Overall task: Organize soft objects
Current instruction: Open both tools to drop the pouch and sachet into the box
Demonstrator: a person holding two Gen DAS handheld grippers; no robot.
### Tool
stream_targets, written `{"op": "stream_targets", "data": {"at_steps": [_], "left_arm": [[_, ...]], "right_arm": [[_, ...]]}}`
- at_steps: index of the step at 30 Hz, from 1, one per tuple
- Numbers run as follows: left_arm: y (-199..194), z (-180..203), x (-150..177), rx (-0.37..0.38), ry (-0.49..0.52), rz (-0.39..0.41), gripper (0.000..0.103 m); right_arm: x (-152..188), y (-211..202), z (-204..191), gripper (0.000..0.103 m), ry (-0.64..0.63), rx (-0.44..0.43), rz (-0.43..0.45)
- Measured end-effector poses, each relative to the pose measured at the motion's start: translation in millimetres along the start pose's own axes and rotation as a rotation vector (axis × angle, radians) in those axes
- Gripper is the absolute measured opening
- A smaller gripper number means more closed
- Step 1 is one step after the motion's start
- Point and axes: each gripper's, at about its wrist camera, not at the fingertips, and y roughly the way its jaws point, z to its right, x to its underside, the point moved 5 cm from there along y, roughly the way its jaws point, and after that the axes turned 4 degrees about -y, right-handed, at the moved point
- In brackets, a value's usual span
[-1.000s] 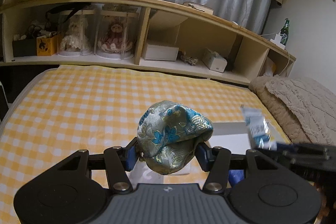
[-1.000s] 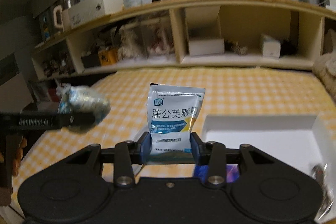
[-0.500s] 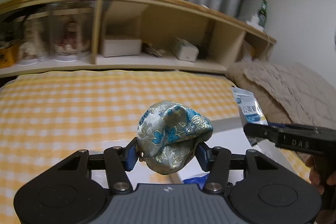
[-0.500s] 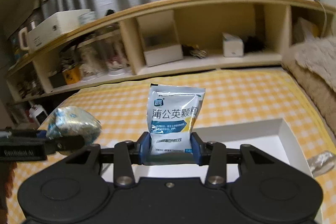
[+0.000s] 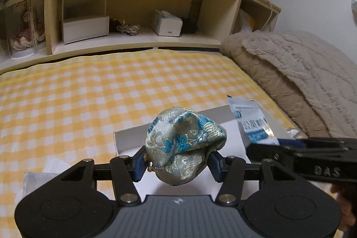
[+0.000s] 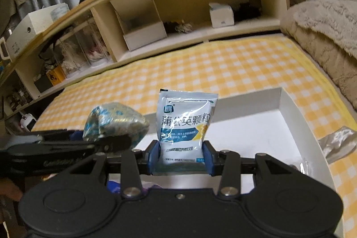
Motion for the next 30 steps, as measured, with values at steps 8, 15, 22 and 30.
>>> {"op": "stream_targets", "data": {"at_steps": [8, 15, 22, 30], "left_arm": [[15, -11, 5, -0.043, 0.004, -0.035, 0.084], [5, -19, 14, -0.063, -0.015, -0.063, 0.084], [-7, -30, 20, -0.093, -0.042, -0.085, 0.084], [-27, -27, 23, -0.097, -0.053, -0.083, 0.085]], "right_arm": [[11, 26, 0, 0.043, -0.024, -0.009, -0.078], [22, 41, -6, 0.073, -0.064, 0.031, -0.150], [24, 22, -1, 0.083, -0.071, 0.068, -0.142], [21, 0, 3, 0.084, -0.046, 0.102, -0.112]]}}
